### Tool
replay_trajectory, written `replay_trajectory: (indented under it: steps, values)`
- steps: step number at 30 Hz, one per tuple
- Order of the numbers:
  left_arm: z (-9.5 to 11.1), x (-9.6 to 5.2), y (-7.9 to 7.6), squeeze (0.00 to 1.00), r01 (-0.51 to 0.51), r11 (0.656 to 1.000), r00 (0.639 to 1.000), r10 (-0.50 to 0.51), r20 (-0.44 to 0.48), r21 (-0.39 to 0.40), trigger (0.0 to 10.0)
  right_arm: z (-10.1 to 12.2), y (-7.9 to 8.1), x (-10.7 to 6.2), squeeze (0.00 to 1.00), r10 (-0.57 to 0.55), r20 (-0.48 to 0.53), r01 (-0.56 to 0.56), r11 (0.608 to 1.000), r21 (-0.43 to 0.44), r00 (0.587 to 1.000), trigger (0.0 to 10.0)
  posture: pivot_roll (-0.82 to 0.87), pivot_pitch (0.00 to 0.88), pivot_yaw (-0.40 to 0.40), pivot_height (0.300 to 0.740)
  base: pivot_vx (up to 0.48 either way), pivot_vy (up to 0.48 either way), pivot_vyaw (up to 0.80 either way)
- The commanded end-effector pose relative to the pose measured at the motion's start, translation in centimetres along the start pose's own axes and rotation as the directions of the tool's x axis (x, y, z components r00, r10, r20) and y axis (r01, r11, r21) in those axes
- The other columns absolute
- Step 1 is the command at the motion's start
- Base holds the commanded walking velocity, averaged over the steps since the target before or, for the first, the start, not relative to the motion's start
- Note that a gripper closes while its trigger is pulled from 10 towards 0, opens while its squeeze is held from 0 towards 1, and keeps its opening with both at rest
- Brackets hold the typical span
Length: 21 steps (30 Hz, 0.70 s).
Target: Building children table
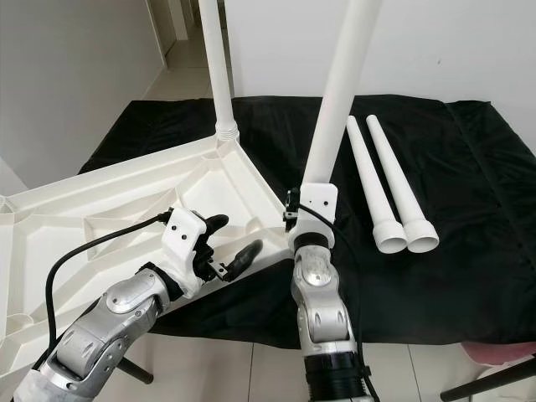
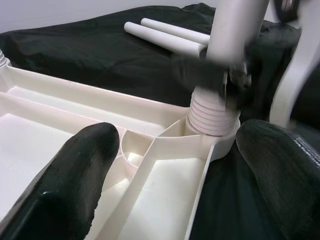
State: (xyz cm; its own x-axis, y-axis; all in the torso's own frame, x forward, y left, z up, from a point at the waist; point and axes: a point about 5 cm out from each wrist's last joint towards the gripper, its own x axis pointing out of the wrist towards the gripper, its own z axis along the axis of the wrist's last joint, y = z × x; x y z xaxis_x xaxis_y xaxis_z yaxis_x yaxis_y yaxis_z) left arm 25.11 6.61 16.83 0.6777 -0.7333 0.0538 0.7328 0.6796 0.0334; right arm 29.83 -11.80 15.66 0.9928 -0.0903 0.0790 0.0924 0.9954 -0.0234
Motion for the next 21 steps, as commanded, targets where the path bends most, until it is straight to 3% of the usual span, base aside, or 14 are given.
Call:
replay_trajectory:
  steps: [1, 6, 7, 13, 21]
  values:
    - [-0.2, -0.2, -0.3, 0.00, 0.078, 0.997, 0.997, -0.078, -0.009, 0.005, 10.0, -0.8, 0.6, -0.5, 1.00, 0.031, -0.028, -0.030, 0.999, 0.016, 0.999, 10.0, -0.04, 0.042, 0.043, 0.740, 0.000, 0.000, 0.00]
    - [-0.3, -0.2, -0.3, 0.00, 0.076, 0.997, 0.997, -0.076, -0.009, 0.005, 10.0, -0.5, 0.2, -0.5, 1.00, 0.054, 0.004, -0.054, 0.998, -0.007, 0.999, 10.0, -0.04, 0.041, 0.042, 0.740, 0.000, 0.000, 0.00]
    - [-0.3, -0.2, -0.3, 0.00, 0.076, 0.997, 0.997, -0.076, -0.009, 0.005, 10.0, -0.4, -0.1, -0.4, 0.00, 0.083, 0.021, -0.082, 0.997, -0.010, 0.996, 10.0, -0.04, 0.041, 0.042, 0.740, 0.000, 0.000, 0.00]
    - [-0.3, -0.2, -0.3, 0.00, 0.077, 0.997, 0.997, -0.077, -0.010, 0.005, 10.0, -0.1, -0.9, -0.2, 0.00, 0.155, 0.059, -0.153, 0.988, -0.027, 0.986, 10.0, -0.04, 0.041, 0.042, 0.740, 0.000, 0.000, 0.00]
    - [-0.3, -0.2, -0.3, 0.00, 0.083, 0.997, 0.996, -0.083, -0.012, 0.008, 10.0, -0.1, -1.4, 0.0, 0.00, 0.340, 0.093, -0.337, 0.940, -0.051, 0.936, 10.0, -0.05, 0.040, 0.043, 0.740, 0.000, 0.000, 0.00]
